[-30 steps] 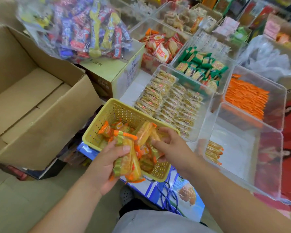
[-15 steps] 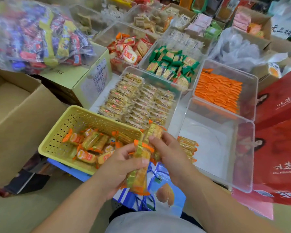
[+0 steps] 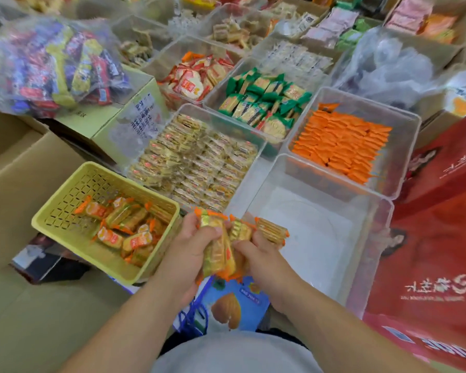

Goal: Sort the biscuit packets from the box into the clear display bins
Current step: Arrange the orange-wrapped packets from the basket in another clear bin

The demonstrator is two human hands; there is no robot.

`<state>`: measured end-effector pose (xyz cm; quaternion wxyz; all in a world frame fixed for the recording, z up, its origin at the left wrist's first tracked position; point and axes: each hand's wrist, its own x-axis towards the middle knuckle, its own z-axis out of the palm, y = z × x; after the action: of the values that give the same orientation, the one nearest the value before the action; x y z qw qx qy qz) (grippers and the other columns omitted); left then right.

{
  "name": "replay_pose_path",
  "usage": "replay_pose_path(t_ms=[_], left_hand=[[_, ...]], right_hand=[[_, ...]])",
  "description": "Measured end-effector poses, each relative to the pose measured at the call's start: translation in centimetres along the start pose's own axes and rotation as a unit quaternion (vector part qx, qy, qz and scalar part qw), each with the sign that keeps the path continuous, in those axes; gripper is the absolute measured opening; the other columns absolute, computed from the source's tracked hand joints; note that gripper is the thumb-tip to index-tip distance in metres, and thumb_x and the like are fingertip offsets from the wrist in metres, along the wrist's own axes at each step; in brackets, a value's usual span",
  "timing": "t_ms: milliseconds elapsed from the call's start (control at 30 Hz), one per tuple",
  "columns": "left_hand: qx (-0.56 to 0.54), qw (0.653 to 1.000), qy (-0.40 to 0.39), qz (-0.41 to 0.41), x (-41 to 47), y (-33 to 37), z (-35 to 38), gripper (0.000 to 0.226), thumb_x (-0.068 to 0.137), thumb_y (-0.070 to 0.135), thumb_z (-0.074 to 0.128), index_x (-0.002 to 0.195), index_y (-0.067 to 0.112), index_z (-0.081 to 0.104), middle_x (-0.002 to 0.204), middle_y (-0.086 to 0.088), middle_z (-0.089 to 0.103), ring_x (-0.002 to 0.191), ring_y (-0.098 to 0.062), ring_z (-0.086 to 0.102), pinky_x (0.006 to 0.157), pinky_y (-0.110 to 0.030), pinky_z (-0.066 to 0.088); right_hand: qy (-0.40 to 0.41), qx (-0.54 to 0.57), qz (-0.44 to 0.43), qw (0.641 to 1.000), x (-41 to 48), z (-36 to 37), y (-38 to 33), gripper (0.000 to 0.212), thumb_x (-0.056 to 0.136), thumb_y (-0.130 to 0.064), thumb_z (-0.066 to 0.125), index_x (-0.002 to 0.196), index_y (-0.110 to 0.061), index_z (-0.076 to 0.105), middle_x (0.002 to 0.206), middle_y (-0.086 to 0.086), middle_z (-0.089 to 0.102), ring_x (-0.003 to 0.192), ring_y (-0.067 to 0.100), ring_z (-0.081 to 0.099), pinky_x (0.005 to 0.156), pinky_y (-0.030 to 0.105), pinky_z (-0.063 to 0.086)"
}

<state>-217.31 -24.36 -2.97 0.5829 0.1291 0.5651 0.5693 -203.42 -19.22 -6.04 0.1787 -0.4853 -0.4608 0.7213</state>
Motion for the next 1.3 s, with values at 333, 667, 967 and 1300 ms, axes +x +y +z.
replay_pose_path(t_ms=[333, 667, 967, 1300], left_hand=[[0.126, 0.991, 0.035, 0.006, -0.2, -1.0, 3.5, 0.064, 0.081, 0.023, 0.057, 0.135, 0.056, 0.051, 0.141, 0.019, 0.054, 0.107, -0.012, 0.071, 0.081, -0.04, 0.063], [0.08, 0.996, -0.024, -0.028, 1.7, -1.8, 4.1, 0.036, 0.109, 0.049, 0.034, 0.143, 0.06, 0.042, 0.155, 0.022, 0.042, 0.128, 0.001, 0.058, 0.093, -0.024, 0.056], [0.511, 0.857, 0.032, 0.052, 6.8, -1.8, 0.2, 0.038, 0.095, 0.05, 0.064, 0.129, 0.034, 0.058, 0.125, 0.009, 0.057, 0.096, -0.007, 0.061, 0.084, -0.032, 0.051], [0.541, 0.836, -0.092, -0.03, 8.6, -6.1, -2.4, 0.063, 0.096, 0.054, 0.062, 0.152, 0.037, 0.039, 0.137, 0.023, 0.043, 0.122, -0.005, 0.049, 0.095, -0.023, 0.037]], right_hand=[[-0.074, 0.079, 0.017, 0.994, -0.9, -0.4, -0.2, 0.062, 0.086, -0.073, 0.05, 0.13, -0.031, 0.062, 0.119, -0.01, 0.073, 0.109, 0.009, 0.07, 0.092, 0.035, 0.058], [-0.075, 0.071, -0.025, 0.994, -0.4, -1.1, -0.1, 0.035, 0.096, -0.028, 0.066, 0.125, -0.043, 0.052, 0.115, -0.021, 0.071, 0.105, -0.006, 0.067, 0.076, 0.013, 0.055], [0.181, -0.281, 0.015, 0.942, 8.1, -9.8, 1.1, 0.096, 0.076, -0.062, 0.075, 0.15, -0.022, 0.029, 0.129, 0.01, 0.055, 0.115, 0.026, 0.059, 0.093, 0.048, 0.054], [0.18, -0.574, 0.052, 0.797, 18.2, -13.9, 3.0, 0.114, 0.071, -0.068, 0.073, 0.155, -0.019, 0.014, 0.142, 0.013, 0.044, 0.129, 0.038, 0.045, 0.099, 0.05, 0.044]])
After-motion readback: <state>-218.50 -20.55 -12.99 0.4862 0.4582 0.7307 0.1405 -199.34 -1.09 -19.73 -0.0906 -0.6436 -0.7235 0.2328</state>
